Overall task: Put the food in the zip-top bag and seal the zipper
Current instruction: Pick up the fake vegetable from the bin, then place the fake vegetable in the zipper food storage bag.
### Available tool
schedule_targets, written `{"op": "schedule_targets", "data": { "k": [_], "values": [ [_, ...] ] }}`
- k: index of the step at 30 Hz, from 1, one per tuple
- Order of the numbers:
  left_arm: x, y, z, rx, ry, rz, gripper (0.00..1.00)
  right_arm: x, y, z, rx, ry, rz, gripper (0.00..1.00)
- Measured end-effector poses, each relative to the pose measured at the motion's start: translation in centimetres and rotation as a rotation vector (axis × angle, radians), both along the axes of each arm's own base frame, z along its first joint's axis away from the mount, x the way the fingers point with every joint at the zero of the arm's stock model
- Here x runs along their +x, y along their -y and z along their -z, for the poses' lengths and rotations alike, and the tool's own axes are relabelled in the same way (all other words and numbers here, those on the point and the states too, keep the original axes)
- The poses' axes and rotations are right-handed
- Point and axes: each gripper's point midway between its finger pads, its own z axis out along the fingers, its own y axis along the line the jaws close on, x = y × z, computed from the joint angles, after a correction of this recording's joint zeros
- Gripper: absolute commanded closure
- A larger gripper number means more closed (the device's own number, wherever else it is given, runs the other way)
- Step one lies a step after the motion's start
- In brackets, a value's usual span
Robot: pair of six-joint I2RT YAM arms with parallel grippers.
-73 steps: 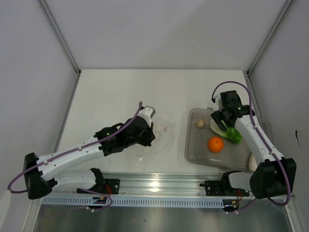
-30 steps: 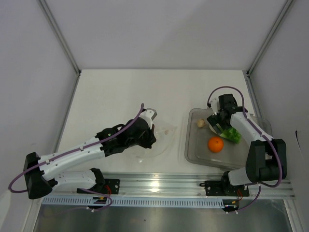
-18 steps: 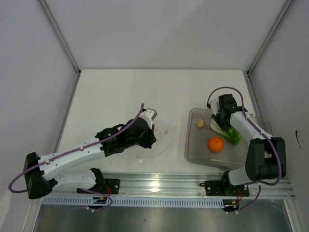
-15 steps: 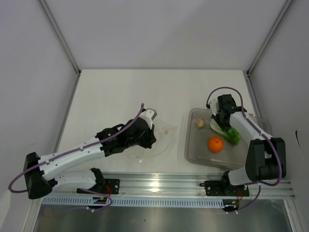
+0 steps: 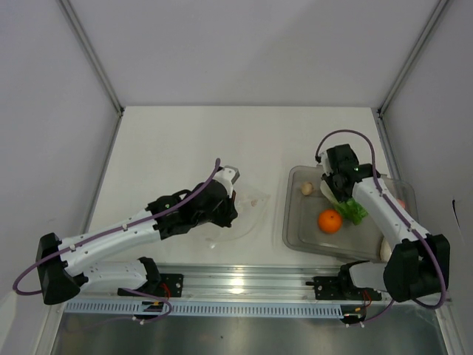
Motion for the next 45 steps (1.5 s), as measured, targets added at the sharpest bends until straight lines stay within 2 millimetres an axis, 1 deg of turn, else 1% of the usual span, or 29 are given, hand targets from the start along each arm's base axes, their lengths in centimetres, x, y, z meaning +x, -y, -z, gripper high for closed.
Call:
{"op": "schedule_targets", "data": {
  "k": [2, 4, 8, 13, 18, 23, 26, 32, 36, 39, 42, 45],
  "values": [
    [0.0, -0.1, 0.0, 0.004, -0.003, -0.001, 0.99, -0.2, -0.4, -1.3, 0.006, 0.037, 0.011, 1.0],
    [-0.1, -0.1, -0.2, 0.005, -0.003, -0.001, 0.99, -0.3, -0.9, -3.0, 0.021, 0.089, 0.017, 1.0],
    [0.1, -0.1, -0.7, 0.007, 0.002, -0.007, 0.99, -0.3, -2.5, -5.9, 0.074, 0.184, 0.004, 1.0],
    [0.5, -0.2, -1.3, 0.012, 0.009, -0.022, 1.0, -1.2, -5.5, -7.8, 0.16, 0.23, -0.041, 1.0],
    [1.0, -0.2, -1.8, 0.013, 0.01, -0.039, 0.99, -1.5, -8.8, -10.2, 0.345, 0.263, -0.017, 1.0],
    [1.6, 0.4, -2.4, 0.016, 0.008, -0.043, 0.99, -2.8, -12.4, -12.7, 0.583, 0.217, 0.009, 1.0],
    [1.8, 0.7, -2.7, 0.015, 0.009, -0.044, 0.99, -4.2, -15.4, -13.7, 0.762, 0.135, 0.004, 1.0],
    [2.2, 0.5, -3.0, 0.021, 0.024, -0.061, 0.99, -8.5, -20.5, -15.1, 1.082, -0.121, 0.016, 1.0],
    [2.3, 0.4, -3.0, 0.023, 0.031, -0.068, 0.99, -11.6, -21.8, -15.2, 1.212, -0.275, 0.05, 1.0],
    [2.6, 0.5, -3.1, 0.013, 0.044, -0.074, 0.99, -13.8, -22.6, -15.8, 1.307, -0.374, 0.074, 1.0],
    [2.6, 0.5, -3.0, -0.001, 0.054, -0.076, 0.99, -15.4, -23.1, -16.8, 1.39, -0.454, 0.093, 1.0],
    [2.6, 0.4, -2.9, -0.022, 0.068, -0.079, 0.99, -16.3, -23.6, -17.5, 1.439, -0.526, 0.11, 1.0]
  ]
}}
